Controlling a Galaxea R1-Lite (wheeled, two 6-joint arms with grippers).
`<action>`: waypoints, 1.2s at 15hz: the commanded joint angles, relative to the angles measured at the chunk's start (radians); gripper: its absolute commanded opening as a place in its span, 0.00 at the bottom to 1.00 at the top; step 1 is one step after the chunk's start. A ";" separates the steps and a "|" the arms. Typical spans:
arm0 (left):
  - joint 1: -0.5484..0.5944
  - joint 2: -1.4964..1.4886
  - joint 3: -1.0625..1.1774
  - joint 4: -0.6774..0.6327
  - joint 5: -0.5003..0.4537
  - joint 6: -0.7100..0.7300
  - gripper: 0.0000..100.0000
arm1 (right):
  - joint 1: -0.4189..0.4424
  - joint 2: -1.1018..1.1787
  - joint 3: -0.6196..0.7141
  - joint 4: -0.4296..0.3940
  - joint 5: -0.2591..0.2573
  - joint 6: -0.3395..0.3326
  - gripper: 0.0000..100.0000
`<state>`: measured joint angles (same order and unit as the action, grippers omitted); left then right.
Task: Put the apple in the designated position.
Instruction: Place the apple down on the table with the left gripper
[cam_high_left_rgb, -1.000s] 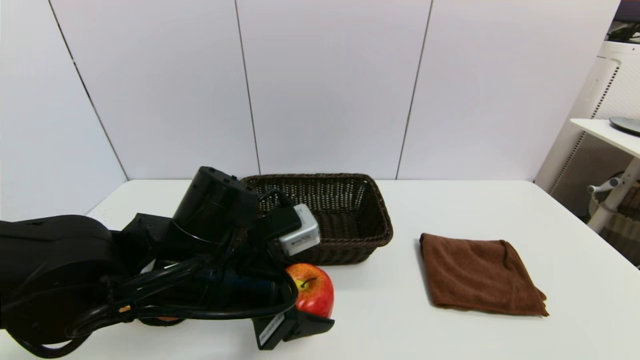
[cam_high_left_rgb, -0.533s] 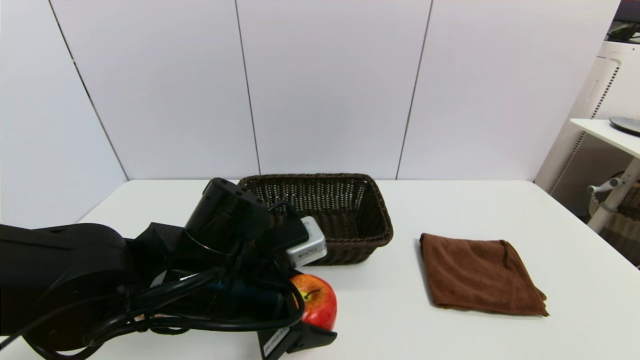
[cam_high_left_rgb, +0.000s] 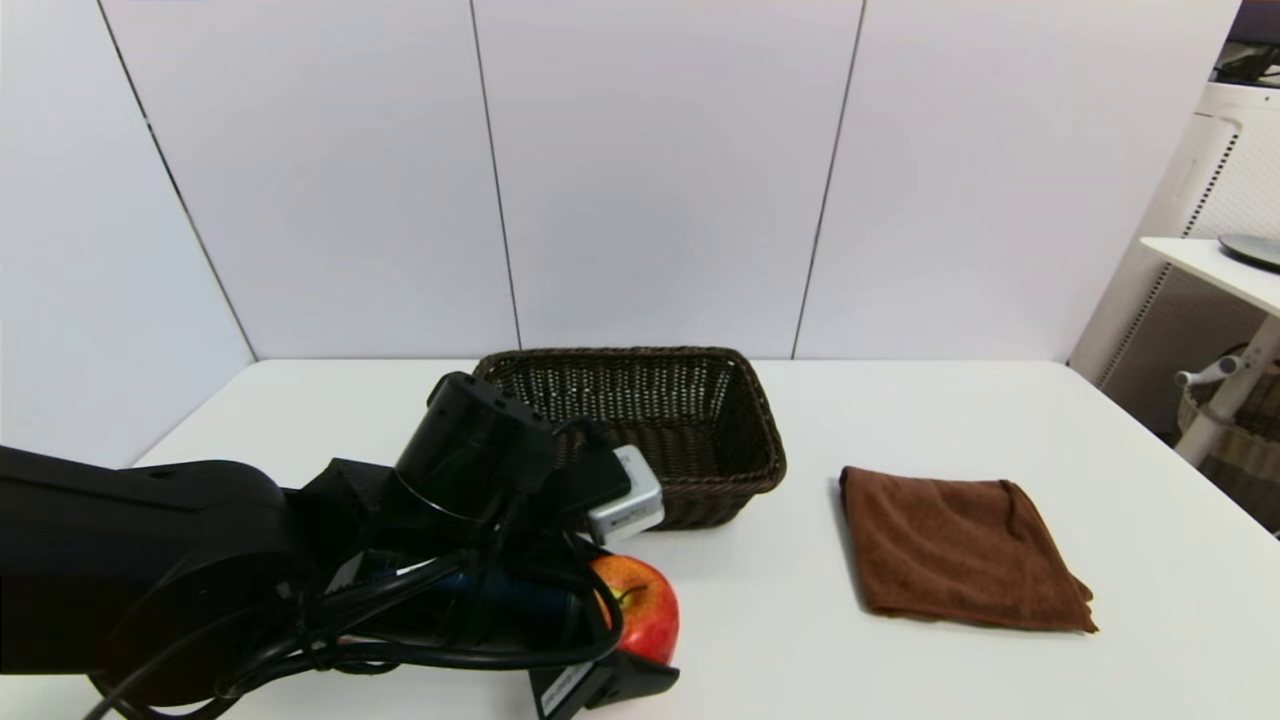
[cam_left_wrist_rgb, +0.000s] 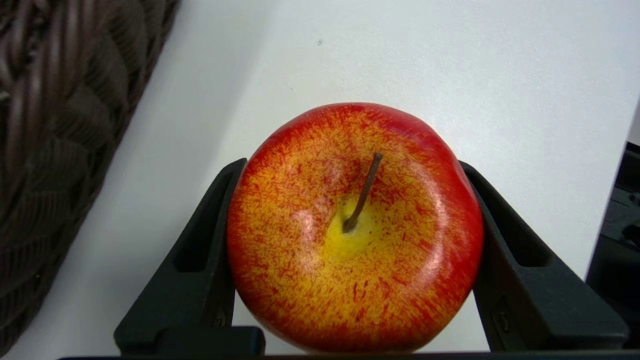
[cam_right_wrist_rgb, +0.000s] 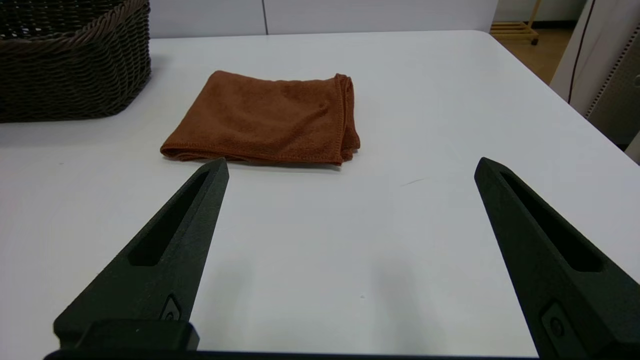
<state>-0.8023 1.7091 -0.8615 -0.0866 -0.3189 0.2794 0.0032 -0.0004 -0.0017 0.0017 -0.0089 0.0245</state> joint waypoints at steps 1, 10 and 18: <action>0.012 0.075 0.002 -0.125 0.043 -0.017 0.00 | 0.000 0.000 0.000 0.000 0.000 0.000 1.00; 0.052 0.072 0.073 -0.170 0.043 -0.029 0.00 | 0.001 0.000 0.000 0.000 0.000 0.000 1.00; 0.080 0.060 0.088 -0.170 0.041 -0.028 1.00 | 0.000 0.000 0.000 0.000 0.000 0.000 1.00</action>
<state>-0.7260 1.7747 -0.7730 -0.2549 -0.2755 0.2500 0.0032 -0.0004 -0.0017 0.0017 -0.0091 0.0240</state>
